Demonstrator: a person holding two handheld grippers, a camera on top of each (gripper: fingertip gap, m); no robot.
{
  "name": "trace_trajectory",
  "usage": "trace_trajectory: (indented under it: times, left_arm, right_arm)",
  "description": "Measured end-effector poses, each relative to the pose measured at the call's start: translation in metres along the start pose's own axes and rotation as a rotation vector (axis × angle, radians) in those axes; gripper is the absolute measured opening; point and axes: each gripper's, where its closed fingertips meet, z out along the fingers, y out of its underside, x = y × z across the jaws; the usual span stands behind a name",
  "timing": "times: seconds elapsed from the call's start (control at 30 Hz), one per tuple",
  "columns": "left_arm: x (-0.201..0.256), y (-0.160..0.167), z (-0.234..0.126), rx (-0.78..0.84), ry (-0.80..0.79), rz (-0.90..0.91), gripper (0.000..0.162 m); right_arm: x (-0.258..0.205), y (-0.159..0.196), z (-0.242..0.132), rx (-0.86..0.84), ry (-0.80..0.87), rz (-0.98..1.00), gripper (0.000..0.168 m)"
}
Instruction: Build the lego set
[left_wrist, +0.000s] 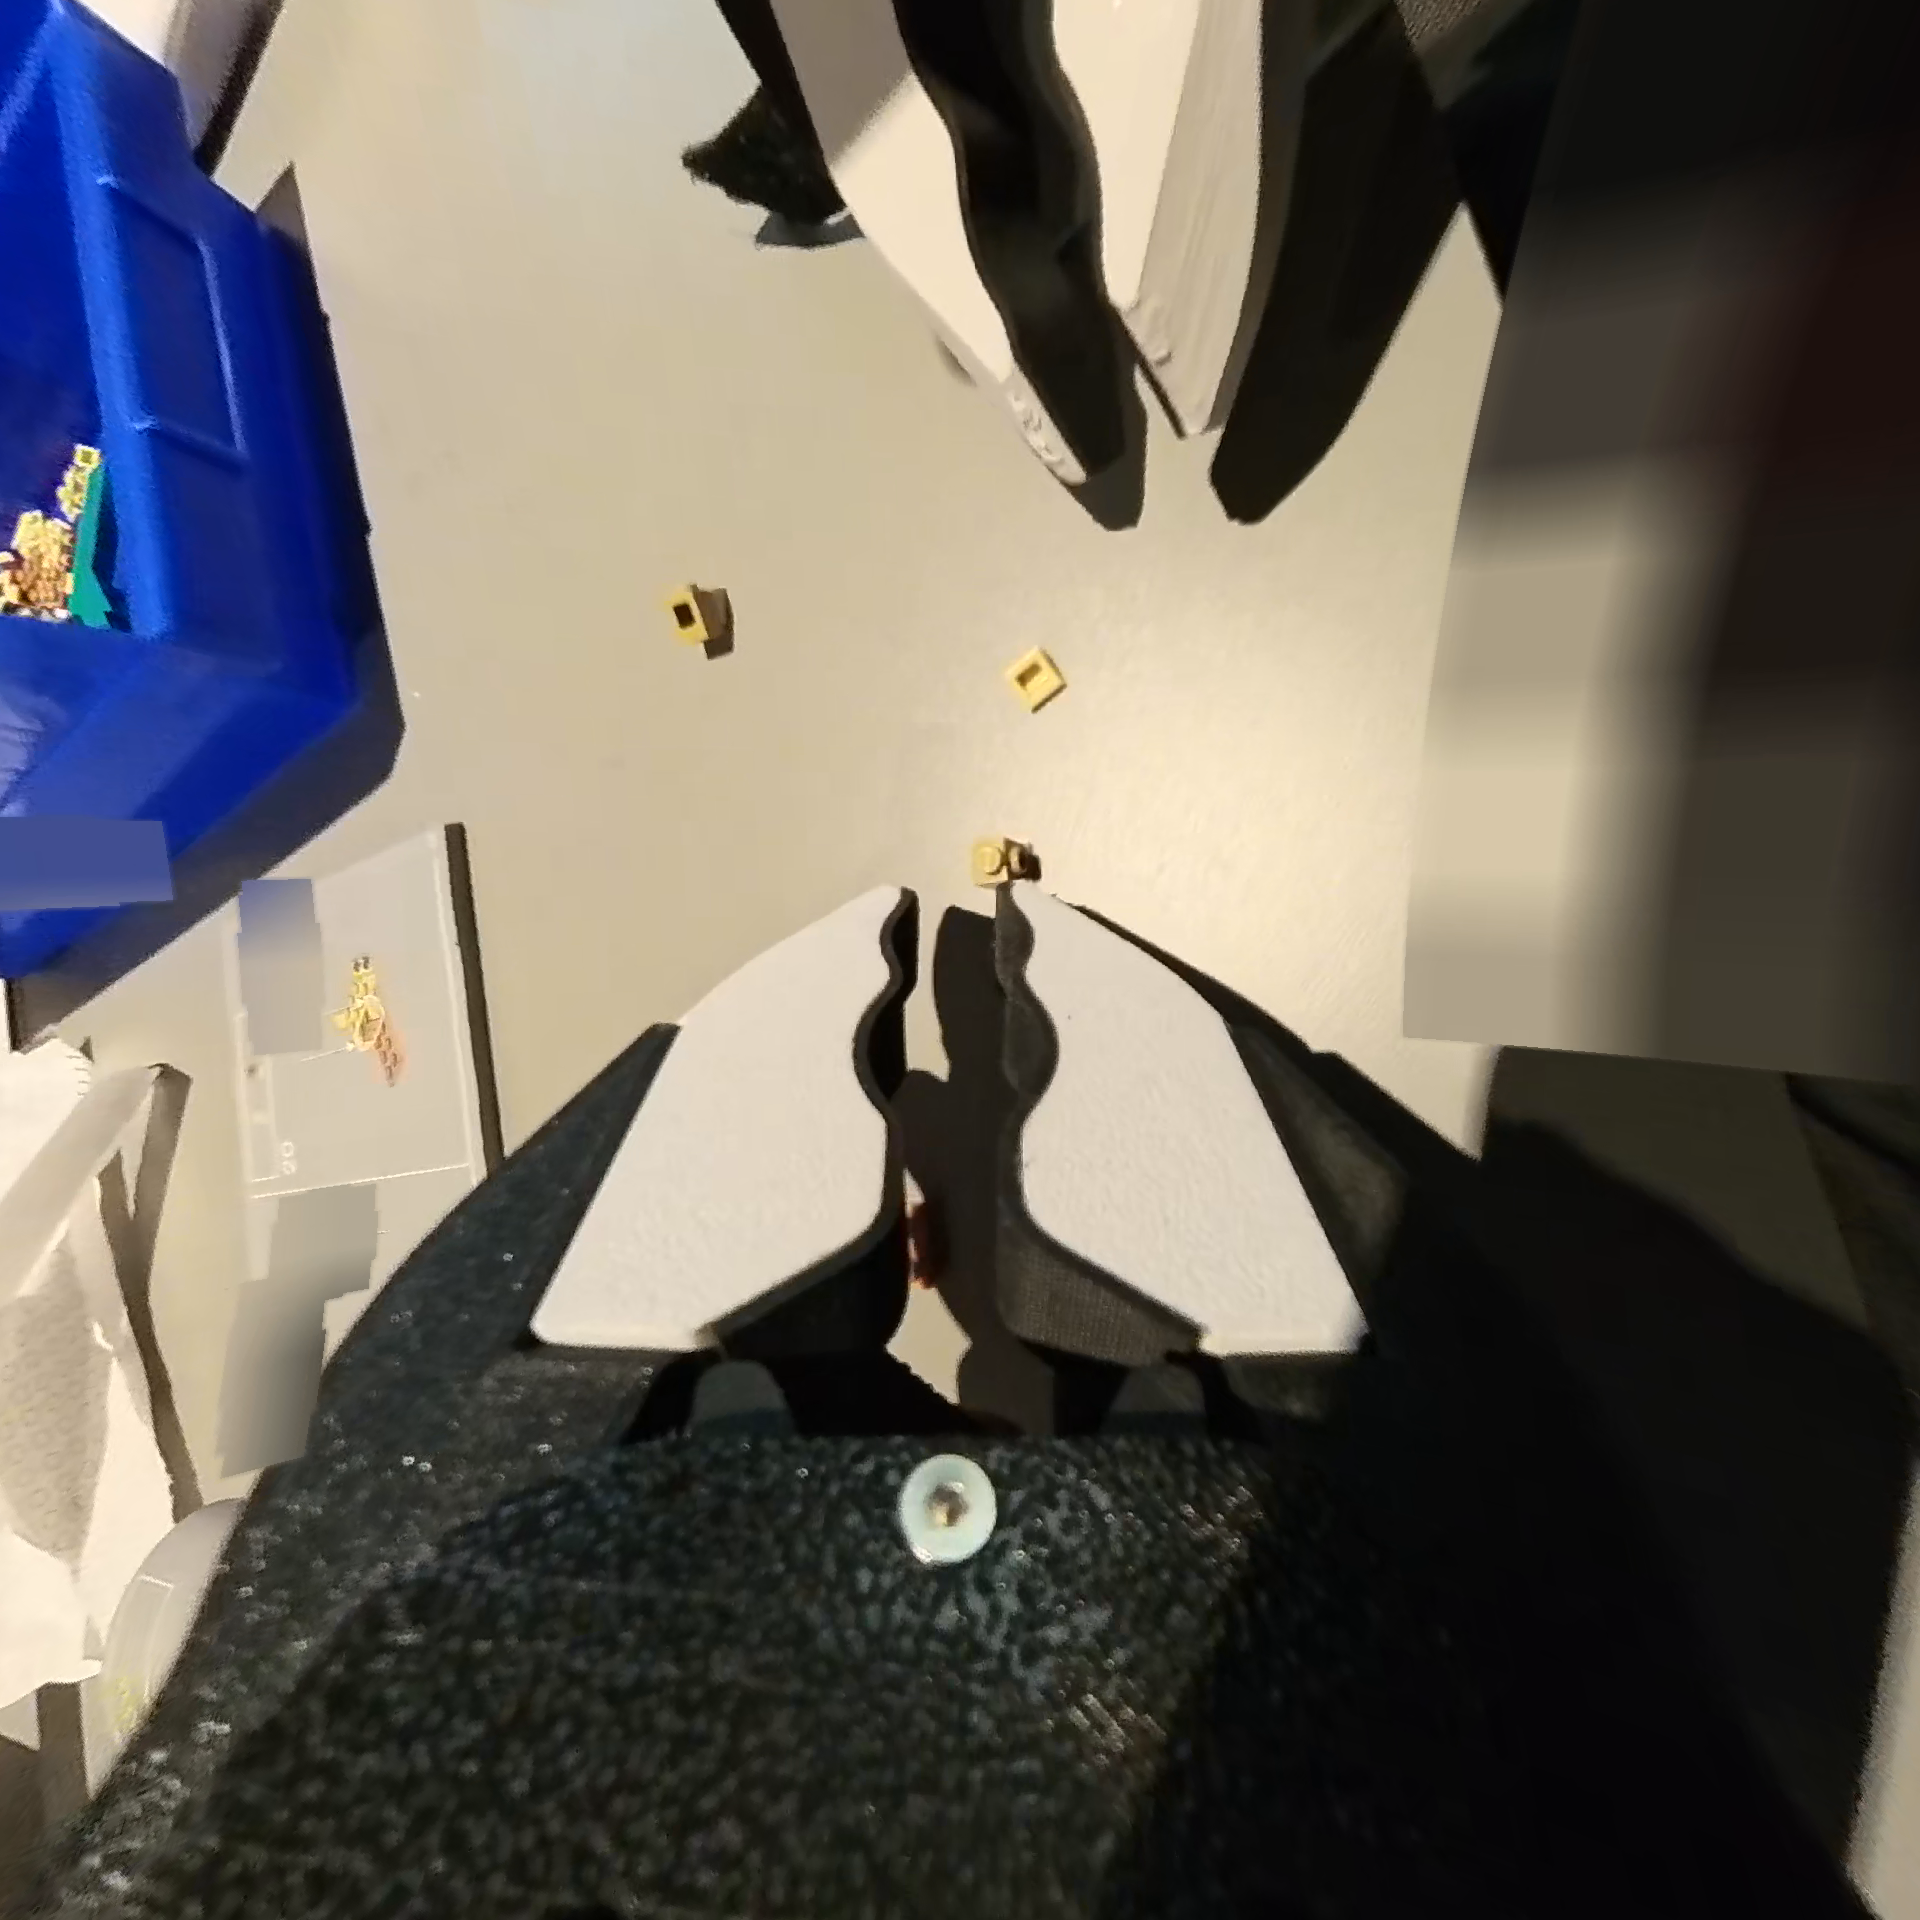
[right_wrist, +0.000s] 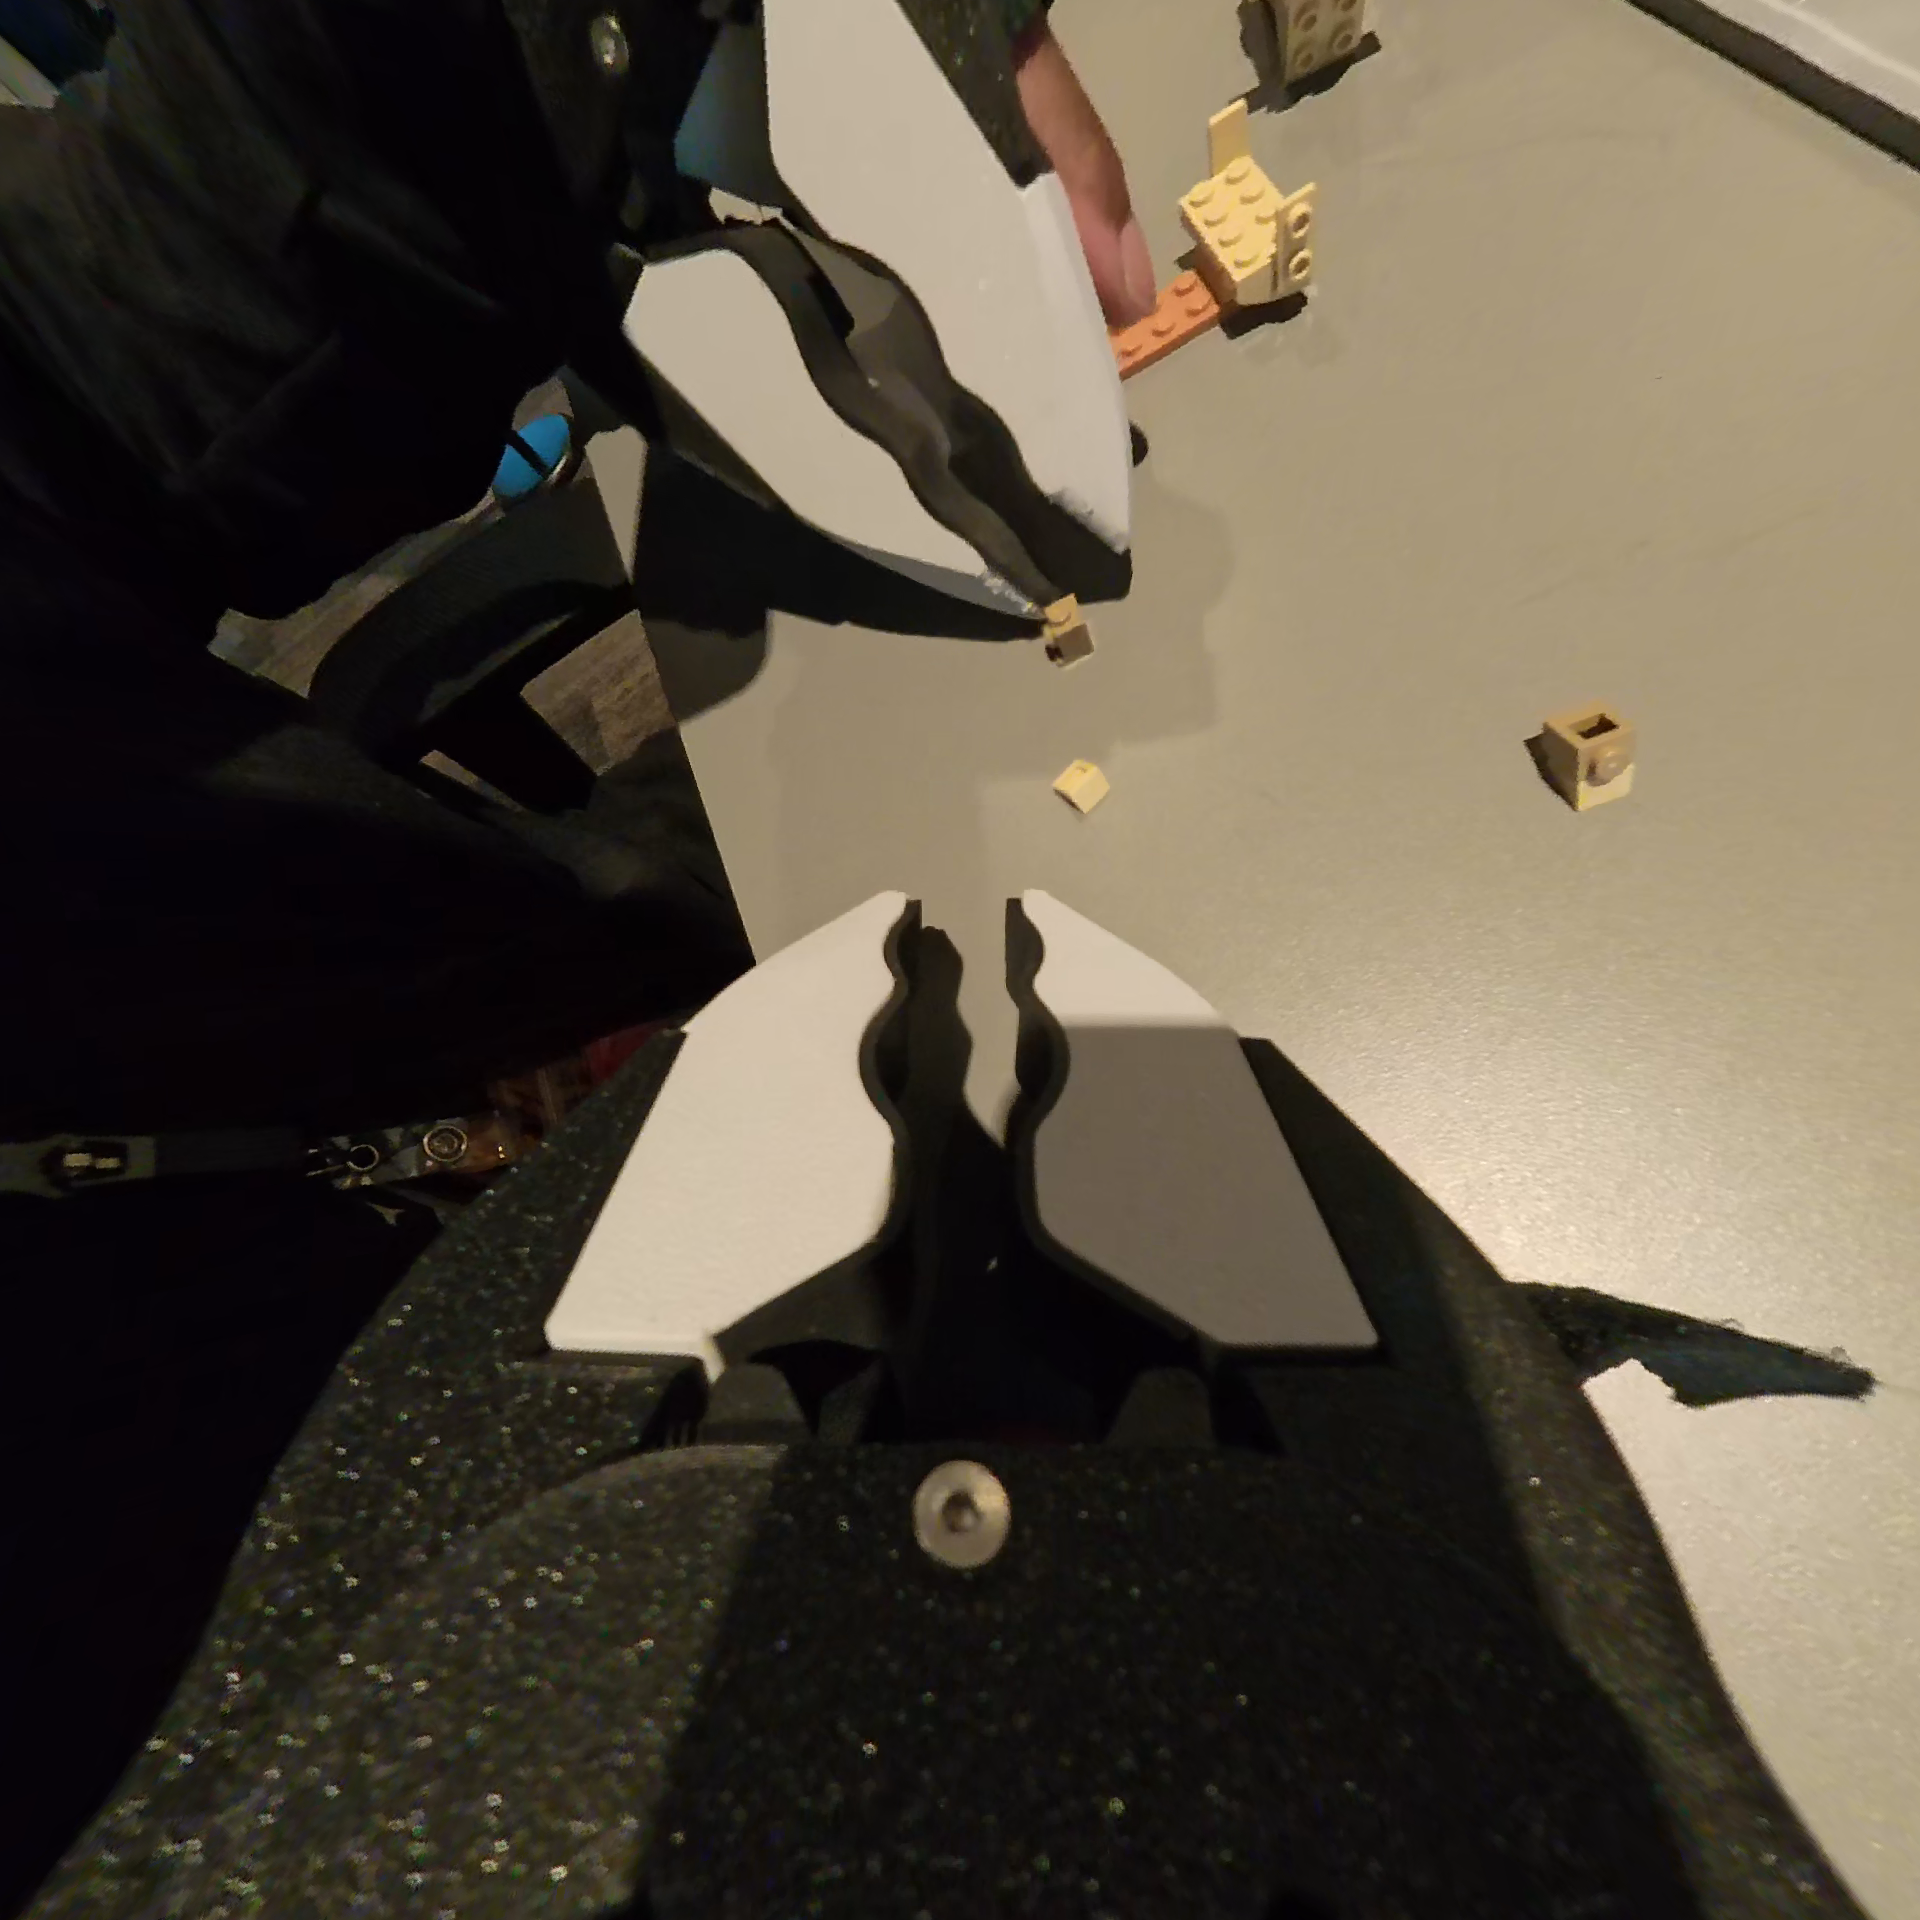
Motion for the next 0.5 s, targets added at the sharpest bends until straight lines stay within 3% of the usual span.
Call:
trace_trajectory:
  times: [0.37,0.5]
  left_arm:
    - [0.003,-0.009,0.0,-0.024,-0.008,-0.028,0.02]
    - [-0.003,-0.03,-0.013,0.036,0.002,-0.177,0.019]
  right_arm:
    - [0.0,0.0,0.001,-0.001,0.01,-0.009,0.016]
    - [0.0,0.001,0.001,-0.002,0.013,-0.011,0.016]
